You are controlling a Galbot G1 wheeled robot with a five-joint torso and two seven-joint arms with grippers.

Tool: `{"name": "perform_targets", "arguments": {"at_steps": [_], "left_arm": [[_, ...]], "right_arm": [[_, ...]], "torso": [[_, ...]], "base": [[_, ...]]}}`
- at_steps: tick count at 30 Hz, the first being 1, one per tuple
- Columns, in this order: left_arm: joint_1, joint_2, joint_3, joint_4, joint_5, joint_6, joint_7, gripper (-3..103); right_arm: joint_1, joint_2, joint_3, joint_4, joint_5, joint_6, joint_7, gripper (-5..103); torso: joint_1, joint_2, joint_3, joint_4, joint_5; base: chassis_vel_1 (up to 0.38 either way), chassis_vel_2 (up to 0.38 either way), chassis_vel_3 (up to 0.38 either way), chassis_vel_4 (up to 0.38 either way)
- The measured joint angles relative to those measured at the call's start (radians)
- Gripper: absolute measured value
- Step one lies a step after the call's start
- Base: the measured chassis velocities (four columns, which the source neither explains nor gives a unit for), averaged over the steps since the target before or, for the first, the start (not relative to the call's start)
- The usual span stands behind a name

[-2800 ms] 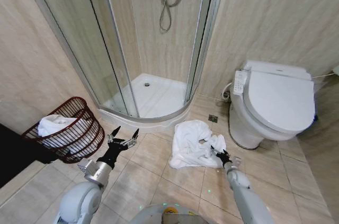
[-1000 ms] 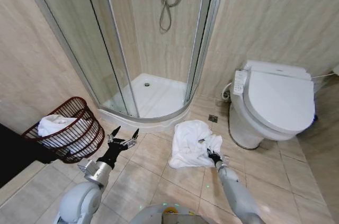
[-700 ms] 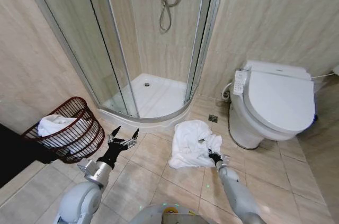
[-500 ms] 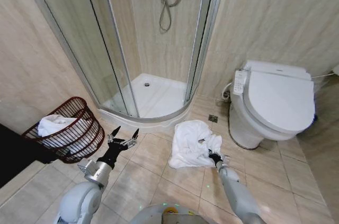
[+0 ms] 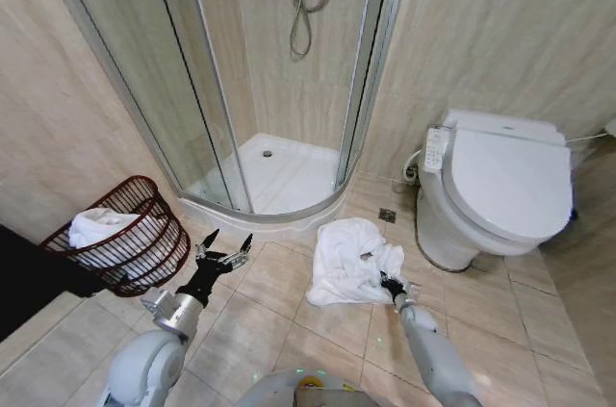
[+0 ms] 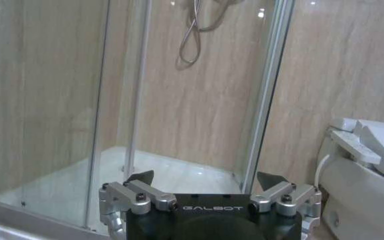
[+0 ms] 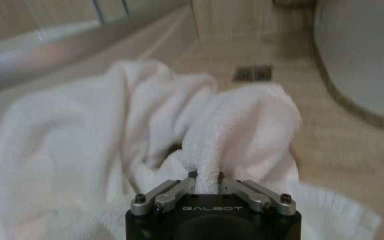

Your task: Discard the used towel into the hamper.

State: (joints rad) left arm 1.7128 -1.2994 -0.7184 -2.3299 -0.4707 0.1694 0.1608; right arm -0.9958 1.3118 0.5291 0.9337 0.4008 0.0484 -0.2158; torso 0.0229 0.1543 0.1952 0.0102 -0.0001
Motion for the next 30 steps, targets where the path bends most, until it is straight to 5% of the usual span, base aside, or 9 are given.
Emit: {"name": "perform_targets", "arguments": {"at_steps": [20, 30], "left_arm": [[0.000, 0.000, 0.000, 0.000, 0.000, 0.000, 0.000, 100], [0.000, 0.000, 0.000, 0.000, 0.000, 0.000, 0.000, 100]], "right_arm": [[-0.331, -0.079, 0.149, 0.757, 0.317, -0.134, 0.063, 3], [-0.397, -0.135, 0.295, 1.065, 0.327, -0.150, 0.064, 3]], "torso": [[0.000, 0.000, 0.000, -0.0001, 0.0002], [0.000, 0.000, 0.000, 0.0001, 0.0003]], "base": [[0.000, 0.000, 0.000, 0.000], [0.000, 0.000, 0.000, 0.000]]}}
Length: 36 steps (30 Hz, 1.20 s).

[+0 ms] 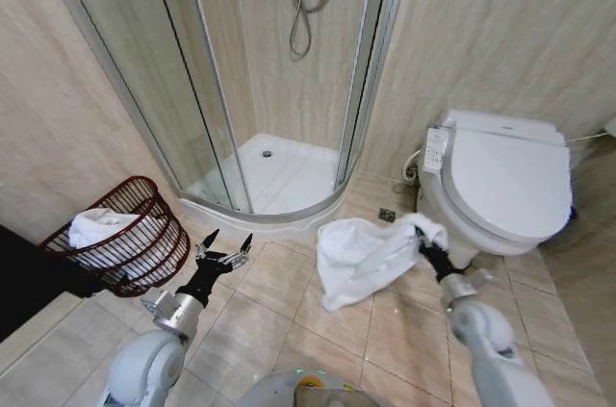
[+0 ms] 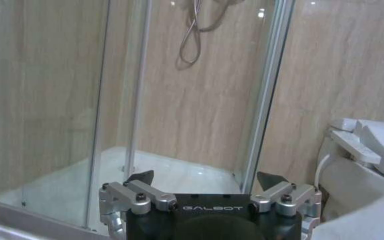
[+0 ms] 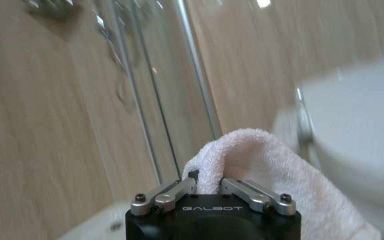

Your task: Discard the used towel into the hamper.

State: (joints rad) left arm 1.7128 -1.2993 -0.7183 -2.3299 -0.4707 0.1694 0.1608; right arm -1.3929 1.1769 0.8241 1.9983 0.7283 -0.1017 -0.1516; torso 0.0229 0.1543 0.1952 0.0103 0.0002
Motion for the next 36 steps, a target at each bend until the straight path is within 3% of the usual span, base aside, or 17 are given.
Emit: {"name": "perform_targets", "arguments": {"at_steps": [7, 20, 26, 36], "left_arm": [[0.000, 0.000, 0.000, 0.000, 0.000, 0.000, 0.000, 100], [0.000, 0.000, 0.000, 0.000, 0.000, 0.000, 0.000, 100], [0.000, 0.000, 0.000, 0.000, 0.000, 0.000, 0.000, 100], [0.000, 0.000, 0.000, 0.000, 0.000, 0.000, 0.000, 100]], "right_arm": [[-0.012, -0.047, 0.073, 0.123, 0.009, -0.013, -0.003, 3], [-0.037, -0.179, 0.231, 0.349, 0.282, -0.112, 0.058, 3], [-0.029, -0.222, 0.258, 0.377, 0.296, -0.108, 0.069, 3], [-0.009, -0.256, 0.273, 0.409, 0.258, -0.034, 0.093, 3]], "torso": [[0.000, 0.000, 0.000, 0.0000, -0.0004], [0.000, 0.000, 0.000, -0.0001, -0.0004], [0.000, 0.000, 0.000, 0.0000, -0.0002], [0.000, 0.000, 0.000, 0.0000, -0.0003]], "base": [[0.000, 0.000, 0.000, 0.000], [0.000, 0.000, 0.000, 0.000], [0.000, 0.000, 0.000, 0.000], [0.000, 0.000, 0.000, 0.000]]}}
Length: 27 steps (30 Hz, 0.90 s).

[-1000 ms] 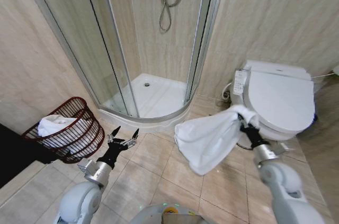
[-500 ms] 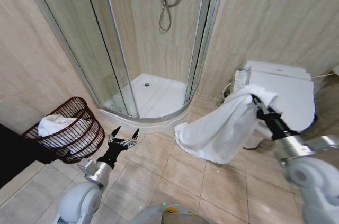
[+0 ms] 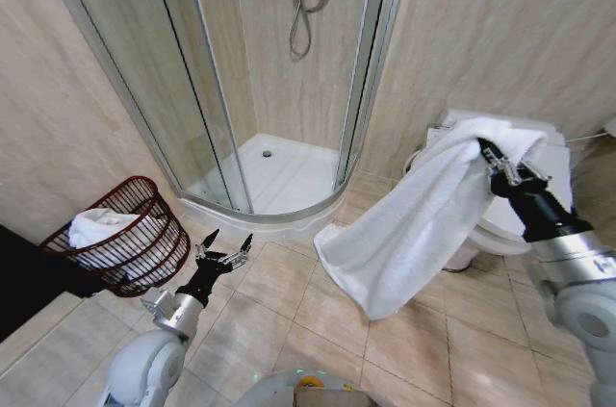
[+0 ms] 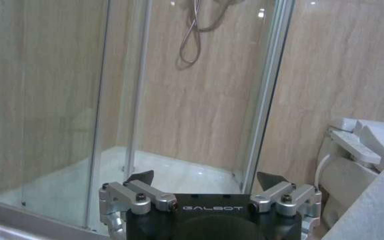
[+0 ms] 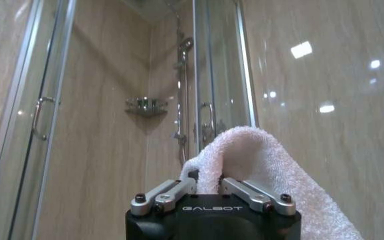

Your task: Discard the used towel into the hamper.

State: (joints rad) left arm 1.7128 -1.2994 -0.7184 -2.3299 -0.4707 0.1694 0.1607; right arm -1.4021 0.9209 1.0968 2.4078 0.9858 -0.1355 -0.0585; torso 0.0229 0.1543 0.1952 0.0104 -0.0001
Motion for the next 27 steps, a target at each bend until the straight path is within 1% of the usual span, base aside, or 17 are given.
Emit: {"name": "perform_targets", "arguments": {"at_steps": [2, 5, 16, 27], "left_arm": [[0.000, 0.000, 0.000, 0.000, 0.000, 0.000, 0.000, 100], [0.000, 0.000, 0.000, 0.000, 0.000, 0.000, 0.000, 100], [0.000, 0.000, 0.000, 0.000, 0.000, 0.000, 0.000, 100], [0.000, 0.000, 0.000, 0.000, 0.000, 0.000, 0.000, 100]], "right_arm": [[0.002, -0.015, 0.009, 0.010, 0.004, 0.001, 0.014, 3], [0.003, -0.020, 0.010, 0.017, 0.003, 0.003, 0.023, 3], [-0.004, -0.002, 0.005, 0.026, -0.014, 0.010, 0.024, 3], [0.000, -0.006, 0.011, 0.046, -0.005, 0.010, 0.025, 3]], "torso": [[0.000, 0.000, 0.000, -0.0001, 0.0000], [0.000, 0.000, 0.000, 0.0000, 0.0001], [0.001, 0.002, 0.002, 0.0000, 0.0002], [0.006, 0.023, 0.017, 0.0001, 0.0002]], "base": [[0.000, 0.000, 0.000, 0.000], [0.000, 0.000, 0.000, 0.000], [0.000, 0.000, 0.000, 0.000], [0.000, 0.000, 0.000, 0.000]]}}
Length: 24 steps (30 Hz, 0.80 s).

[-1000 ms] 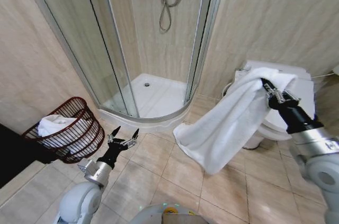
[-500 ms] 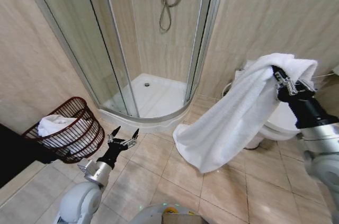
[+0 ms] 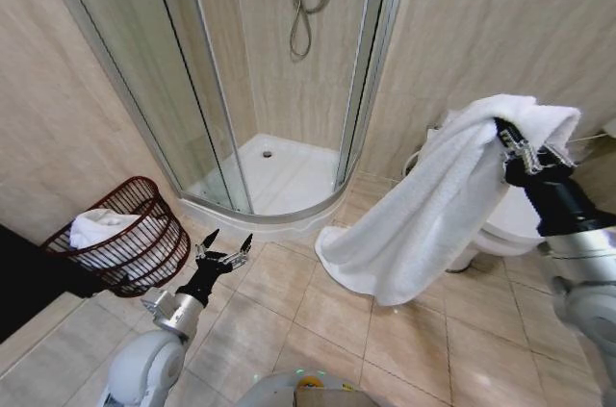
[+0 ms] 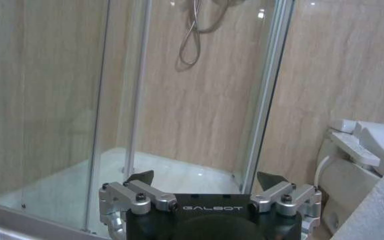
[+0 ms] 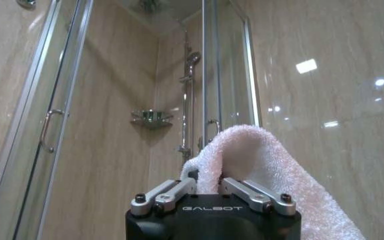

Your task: Discard the used towel into the hamper.

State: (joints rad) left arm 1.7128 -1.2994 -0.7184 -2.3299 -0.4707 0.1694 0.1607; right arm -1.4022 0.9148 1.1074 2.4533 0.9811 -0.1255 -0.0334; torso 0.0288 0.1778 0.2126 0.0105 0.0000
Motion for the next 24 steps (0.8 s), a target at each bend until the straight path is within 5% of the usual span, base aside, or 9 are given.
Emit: {"name": "perform_targets", "arguments": {"at_steps": [24], "left_arm": [[0.000, 0.000, 0.000, 0.000, 0.000, 0.000, 0.000, 100]], "right_arm": [[-0.013, 0.012, 0.010, 0.010, -0.002, 0.011, -0.013, 3]], "torso": [[0.028, 0.101, 0.072, 0.0000, -0.0001]], "base": [[0.000, 0.000, 0.000, 0.000]]}}
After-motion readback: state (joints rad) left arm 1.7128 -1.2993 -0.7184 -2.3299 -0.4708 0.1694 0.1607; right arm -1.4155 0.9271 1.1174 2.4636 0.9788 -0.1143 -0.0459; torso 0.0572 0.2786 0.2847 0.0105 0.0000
